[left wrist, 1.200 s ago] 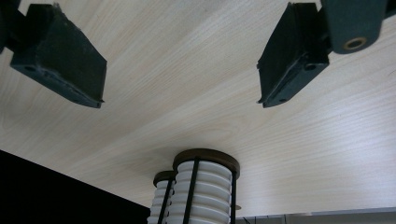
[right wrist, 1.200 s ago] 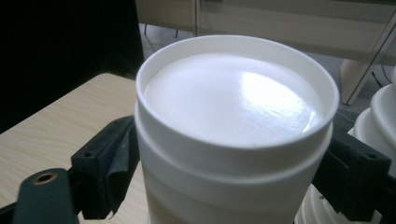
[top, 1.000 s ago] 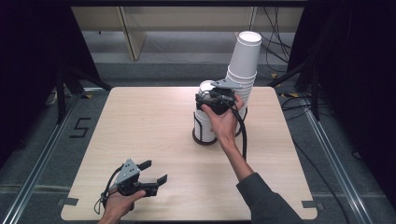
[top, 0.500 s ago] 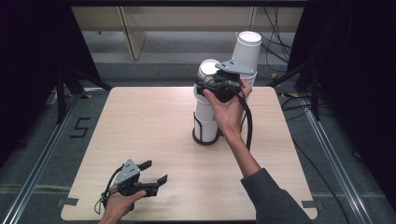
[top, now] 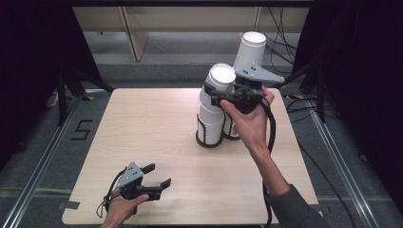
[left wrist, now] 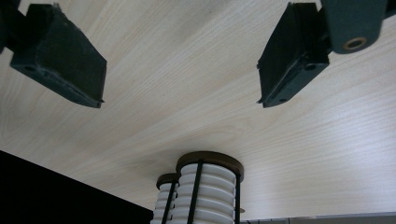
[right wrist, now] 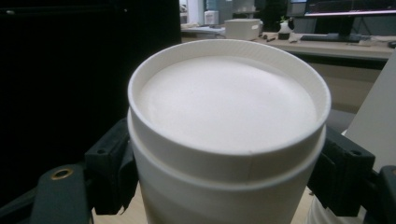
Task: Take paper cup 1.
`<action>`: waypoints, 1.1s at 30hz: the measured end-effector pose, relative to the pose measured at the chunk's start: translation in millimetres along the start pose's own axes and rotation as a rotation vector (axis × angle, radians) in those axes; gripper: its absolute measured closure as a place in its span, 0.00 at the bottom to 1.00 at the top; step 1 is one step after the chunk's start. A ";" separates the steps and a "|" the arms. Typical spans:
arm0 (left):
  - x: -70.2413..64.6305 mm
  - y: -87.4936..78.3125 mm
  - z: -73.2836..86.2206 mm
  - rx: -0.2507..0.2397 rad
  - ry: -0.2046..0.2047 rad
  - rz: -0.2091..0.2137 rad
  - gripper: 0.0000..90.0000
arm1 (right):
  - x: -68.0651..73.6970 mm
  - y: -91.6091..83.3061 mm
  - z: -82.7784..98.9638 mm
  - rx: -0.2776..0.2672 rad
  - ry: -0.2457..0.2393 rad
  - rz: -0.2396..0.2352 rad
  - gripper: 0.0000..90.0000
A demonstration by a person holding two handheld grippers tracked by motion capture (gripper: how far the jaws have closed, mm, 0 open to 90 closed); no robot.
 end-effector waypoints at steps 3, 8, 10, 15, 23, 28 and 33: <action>0.0 0.4 0.3 -0.001 -0.002 0.001 0.16 | 1.7 -8.8 15.5 0.017 0.000 -0.034 0.24; 0.6 0.9 0.5 -0.003 0.001 0.008 0.16 | 3.4 -17.7 36.5 0.043 -0.004 -0.060 0.24; 0.1 0.2 0.2 0.001 -0.003 -0.001 0.16 | 5.6 -21.5 50.3 0.057 0.005 -0.084 0.24; -0.4 0.4 0.3 -0.003 -0.004 0.001 0.16 | 8.3 -22.4 81.7 0.083 -0.004 -0.113 0.24; -1.7 1.0 -0.7 -0.015 0.006 0.016 0.16 | 14.8 -6.4 131.0 0.151 0.021 -0.184 0.24; -2.0 1.6 -0.7 -0.028 0.005 0.028 0.16 | 20.0 -2.0 141.6 0.174 0.030 -0.194 0.24; -2.5 1.0 -1.0 -0.027 0.010 0.029 0.16 | 21.8 -1.8 148.2 0.184 0.032 -0.208 0.24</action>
Point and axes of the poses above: each handheld gripper's, and its own axes: y roughly forward along the jaws, z roughly out of its underside, x roughly to its left, the point moved 4 cm from there along y, roughly forward along the jaws, and after that the axes turned 2 degrees about -y, right-handed, at the moved point
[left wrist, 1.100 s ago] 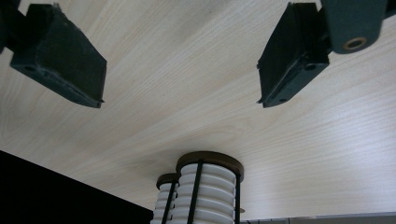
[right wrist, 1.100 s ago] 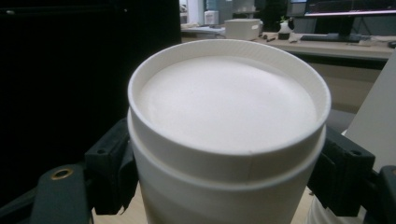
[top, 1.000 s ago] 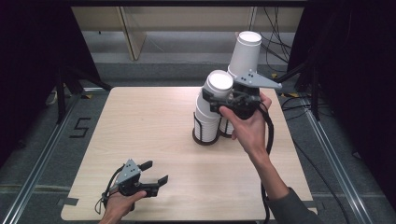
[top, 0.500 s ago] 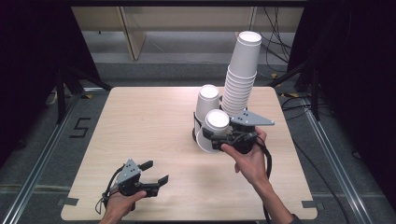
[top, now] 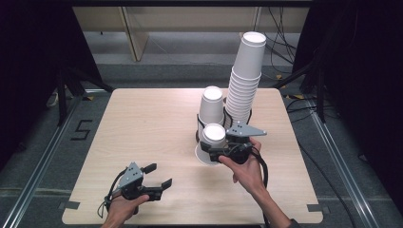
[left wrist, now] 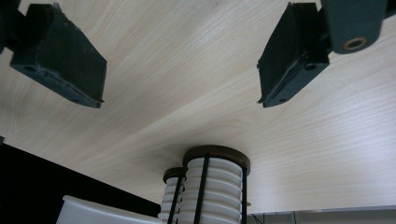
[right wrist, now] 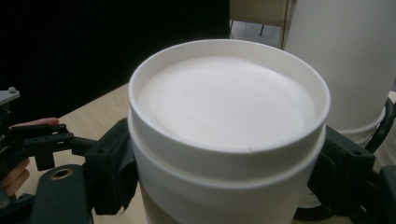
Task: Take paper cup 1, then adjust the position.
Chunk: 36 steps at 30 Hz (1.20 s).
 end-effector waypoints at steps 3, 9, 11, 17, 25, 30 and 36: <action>-1.3 -0.8 -1.4 -0.011 -0.001 0.002 0.16 | -0.1 0.9 5.6 -0.003 0.006 -0.014 0.24; -3.4 -0.3 -3.3 -0.046 0.004 0.030 0.16 | -0.1 2.6 14.3 0.002 -0.001 -0.028 0.24; -4.5 -1.5 -4.2 -0.044 0.012 0.029 0.16 | 0.9 4.0 20.1 0.015 0.003 -0.036 0.24; -7.5 -0.6 -5.1 -0.060 0.020 0.050 0.16 | 4.4 8.2 27.0 0.029 0.018 -0.057 0.24; -15.9 4.5 -7.2 -0.100 0.050 0.075 0.16 | 17.9 12.3 28.5 0.014 0.017 -0.113 0.24; -26.2 12.9 -6.9 -0.106 0.051 0.107 0.16 | 29.0 18.6 31.0 0.008 0.003 -0.149 0.24; -46.7 23.1 -1.5 -0.107 0.068 0.139 0.16 | 42.0 26.3 34.5 0.014 -0.024 -0.200 0.24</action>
Point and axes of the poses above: each handheld gripper's, and its own axes: y roughly forward along the jaws, z roughly out of its underside, x roughly to its left, the point moved 4 cm from there along y, roughly forward along the jaws, and after that the axes turned 2 degrees about -y, right-handed, at the moved point
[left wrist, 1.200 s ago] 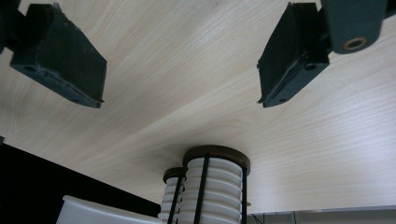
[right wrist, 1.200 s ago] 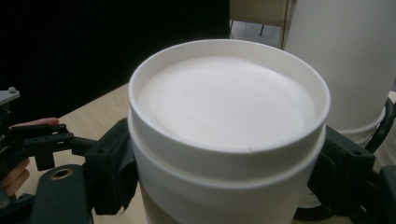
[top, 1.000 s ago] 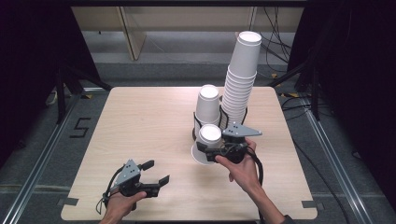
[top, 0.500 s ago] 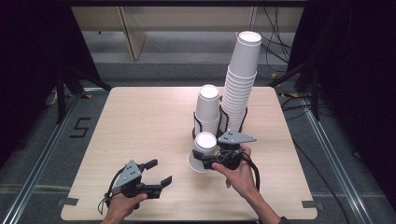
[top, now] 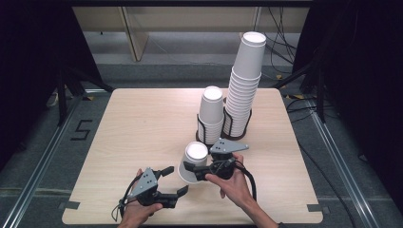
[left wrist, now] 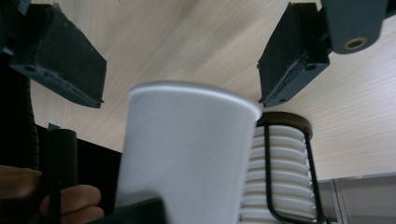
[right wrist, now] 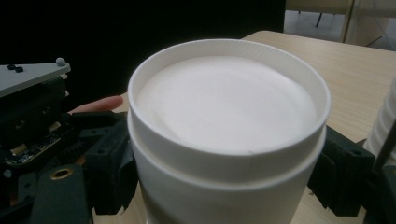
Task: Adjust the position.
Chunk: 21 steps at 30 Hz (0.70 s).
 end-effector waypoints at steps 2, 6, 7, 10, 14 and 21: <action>-1.3 0.5 0.2 0.002 0.016 0.002 0.16 | 1.9 0.3 0.8 0.009 0.017 -0.003 0.24; 1.2 0.5 2.5 0.024 0.002 -0.029 0.16 | 8.6 3.7 2.8 0.016 0.001 -0.032 0.24; 1.2 0.5 2.5 0.024 0.002 -0.029 0.16 | 8.6 3.7 2.8 0.016 0.001 -0.032 0.24; 2.1 2.3 3.1 0.026 -0.015 -0.039 0.14 | 13.5 6.0 4.9 0.023 0.010 -0.047 0.24; -0.2 3.3 3.3 0.019 -0.001 -0.029 0.06 | 22.2 9.4 6.3 0.018 0.018 -0.096 0.24; -5.0 5.3 3.6 0.011 0.028 0.002 0.06 | 30.4 10.5 7.4 0.013 0.048 -0.130 0.24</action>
Point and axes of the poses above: each handheld gripper's, and its own axes: y roughly forward along the jaws, z roughly out of its underside, x roughly to its left, the point moved 4 cm from there along y, roughly forward along the jaws, and after that the axes turned 2 degrees about -y, right-handed, at the moved point
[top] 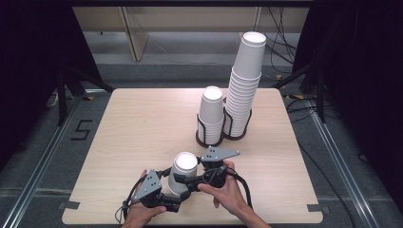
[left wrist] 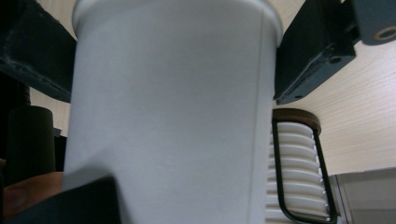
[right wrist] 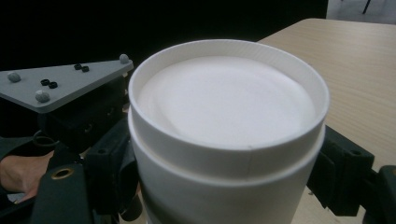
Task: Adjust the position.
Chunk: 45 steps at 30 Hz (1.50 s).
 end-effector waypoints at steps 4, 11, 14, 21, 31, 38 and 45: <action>-1.3 0.3 0.0 0.002 0.017 0.006 0.08 | -0.7 -2.5 2.0 0.000 0.004 -0.002 0.24; -2.0 0.9 -0.9 0.014 0.050 0.027 0.12 | -3.2 -7.4 6.0 0.006 0.076 -0.018 0.22; -2.2 -1.3 -1.2 0.039 0.073 0.022 0.13 | -4.8 -8.8 6.4 0.015 0.070 -0.025 0.22; -1.4 -1.4 -1.2 0.081 0.127 0.036 0.15 | -7.1 -16.1 7.0 0.070 0.035 -0.050 0.18; -6.4 -3.6 0.8 0.213 0.285 0.038 0.15 | -7.3 -24.5 9.7 0.153 -0.037 -0.053 0.19; -8.1 -5.9 -0.6 0.239 0.331 0.035 0.14 | -5.1 -24.3 11.7 0.164 -0.011 -0.075 0.24; -7.1 -3.4 -2.6 0.089 0.217 0.046 0.07 | -4.4 -29.5 1.0 0.094 0.016 -0.081 0.27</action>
Point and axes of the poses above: each handheld gripper's, and its own axes: y roughly forward along the jaws, z roughly out of its underside, x roughly to its left, the point moved 4 cm from there along y, roughly forward along the jaws, and after that the axes turned 2 degrees about -y, right-handed, at the moved point
